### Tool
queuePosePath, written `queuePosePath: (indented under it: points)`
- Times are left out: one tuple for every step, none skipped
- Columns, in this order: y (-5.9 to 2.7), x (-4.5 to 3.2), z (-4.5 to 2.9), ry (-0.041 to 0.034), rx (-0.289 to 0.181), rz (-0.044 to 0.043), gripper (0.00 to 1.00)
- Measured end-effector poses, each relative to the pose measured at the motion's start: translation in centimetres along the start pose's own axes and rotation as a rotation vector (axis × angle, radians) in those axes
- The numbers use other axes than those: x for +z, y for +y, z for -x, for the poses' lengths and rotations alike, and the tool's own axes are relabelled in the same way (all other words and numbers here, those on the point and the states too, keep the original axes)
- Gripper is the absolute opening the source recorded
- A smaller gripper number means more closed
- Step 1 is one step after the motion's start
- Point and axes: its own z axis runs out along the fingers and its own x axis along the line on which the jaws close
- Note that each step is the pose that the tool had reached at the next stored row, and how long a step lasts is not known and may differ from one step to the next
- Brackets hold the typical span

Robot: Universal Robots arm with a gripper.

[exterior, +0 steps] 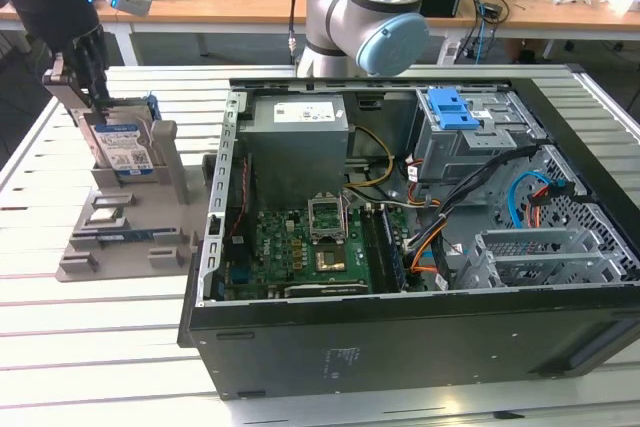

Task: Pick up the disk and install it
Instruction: 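Pick up the disk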

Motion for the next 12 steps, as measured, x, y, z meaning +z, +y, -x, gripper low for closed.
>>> queuePosePath:
  points:
    - [0.01,0.00,0.00,0.0006,-0.016,0.0004,0.44]
    - [0.01,0.01,0.00,0.0016,-0.041,0.0010,0.44]
    - [0.02,0.03,0.00,0.0020,-0.053,0.0012,0.44]
    - [0.05,0.06,0.05,0.0022,-0.057,0.0011,0.44]
    - [0.07,0.09,0.12,0.0022,-0.058,0.0010,0.44]
    - [0.08,0.16,0.40,0.0022,-0.058,0.0011,0.44]
    - [0.06,0.26,0.73,0.0022,-0.058,0.0011,0.44]
    - [0.11,0.59,1.19,0.0023,-0.058,0.0013,0.44]
    - [0.17,0.65,0.70,0.0027,-0.057,0.0013,0.44]
    - [0.17,0.77,0.34,0.0029,-0.057,0.0012,0.44]
    - [0.17,1.00,0.27,0.0029,-0.057,0.0012,0.44]
    - [0.16,1.22,0.27,0.0029,-0.057,0.0012,0.44]
